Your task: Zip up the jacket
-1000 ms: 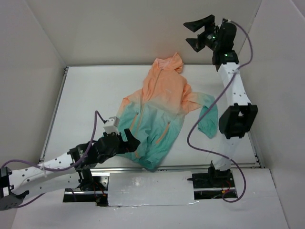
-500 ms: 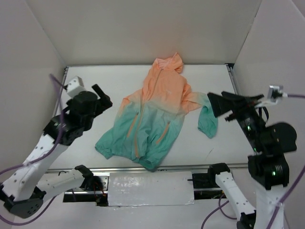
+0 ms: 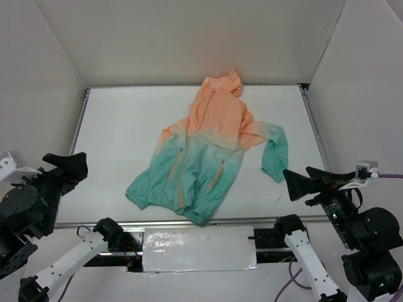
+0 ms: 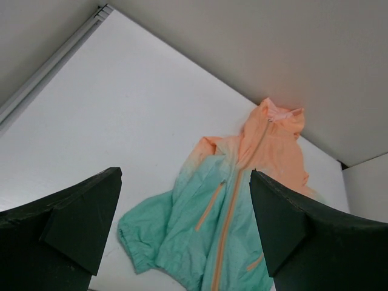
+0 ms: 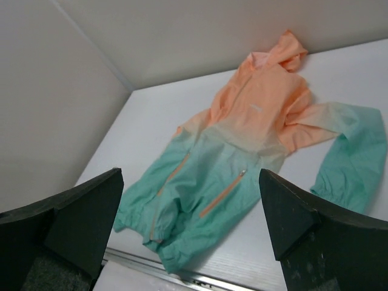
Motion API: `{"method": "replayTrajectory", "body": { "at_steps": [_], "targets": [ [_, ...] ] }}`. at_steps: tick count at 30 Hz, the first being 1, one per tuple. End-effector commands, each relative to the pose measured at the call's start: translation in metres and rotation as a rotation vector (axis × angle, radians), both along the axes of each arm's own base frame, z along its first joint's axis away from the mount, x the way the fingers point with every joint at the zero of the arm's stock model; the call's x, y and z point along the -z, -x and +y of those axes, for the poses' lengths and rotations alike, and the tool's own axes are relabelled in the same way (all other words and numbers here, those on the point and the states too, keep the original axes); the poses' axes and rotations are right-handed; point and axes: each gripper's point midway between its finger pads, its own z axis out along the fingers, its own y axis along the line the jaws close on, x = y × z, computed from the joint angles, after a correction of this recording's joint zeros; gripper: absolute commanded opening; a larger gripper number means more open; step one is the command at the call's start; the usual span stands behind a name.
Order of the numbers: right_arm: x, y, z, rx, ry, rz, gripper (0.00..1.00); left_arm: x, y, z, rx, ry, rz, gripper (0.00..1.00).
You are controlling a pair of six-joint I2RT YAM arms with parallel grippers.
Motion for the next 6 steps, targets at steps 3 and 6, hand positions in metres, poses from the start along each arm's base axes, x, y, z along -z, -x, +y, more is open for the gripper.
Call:
{"method": "replayTrajectory", "body": {
  "at_steps": [3, 6],
  "targets": [
    [0.023, 0.004, -0.023, 0.104, 0.042, 0.04, 1.0, 0.03, 0.001, 0.009, -0.031, -0.149, 0.128, 0.99],
    [0.025, 0.0, -0.022, 0.104, 0.037, 0.045, 1.0, 0.043, -0.005, 0.006, -0.032, -0.186, 0.175, 0.99]
  ]
}}
